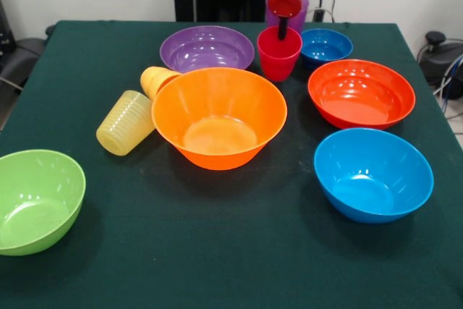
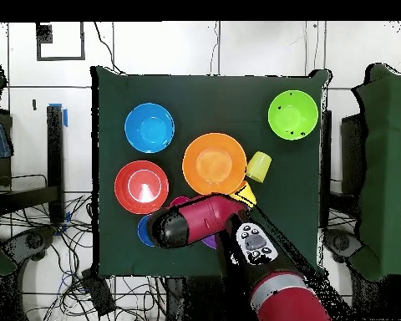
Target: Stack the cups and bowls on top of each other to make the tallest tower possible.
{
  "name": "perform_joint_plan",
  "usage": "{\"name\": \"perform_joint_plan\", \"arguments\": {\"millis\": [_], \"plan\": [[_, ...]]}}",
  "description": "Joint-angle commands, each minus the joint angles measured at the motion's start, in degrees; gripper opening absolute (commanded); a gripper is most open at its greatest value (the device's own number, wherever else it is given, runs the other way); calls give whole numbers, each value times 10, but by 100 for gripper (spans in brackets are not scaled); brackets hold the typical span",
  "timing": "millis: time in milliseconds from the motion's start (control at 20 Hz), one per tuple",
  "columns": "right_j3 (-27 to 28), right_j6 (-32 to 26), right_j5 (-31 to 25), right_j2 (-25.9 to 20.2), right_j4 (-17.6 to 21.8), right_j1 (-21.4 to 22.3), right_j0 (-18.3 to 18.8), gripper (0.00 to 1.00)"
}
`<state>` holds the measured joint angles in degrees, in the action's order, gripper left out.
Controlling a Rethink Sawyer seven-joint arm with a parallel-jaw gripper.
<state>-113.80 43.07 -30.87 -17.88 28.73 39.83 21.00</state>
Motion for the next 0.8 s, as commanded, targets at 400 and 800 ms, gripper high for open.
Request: {"name": "perform_joint_plan", "arguments": {"millis": [400, 800], "plan": [[47, 50, -58, -36, -17, 18, -10, 0], [43, 40, -75, -43, -31, 50, -1, 0]]}}
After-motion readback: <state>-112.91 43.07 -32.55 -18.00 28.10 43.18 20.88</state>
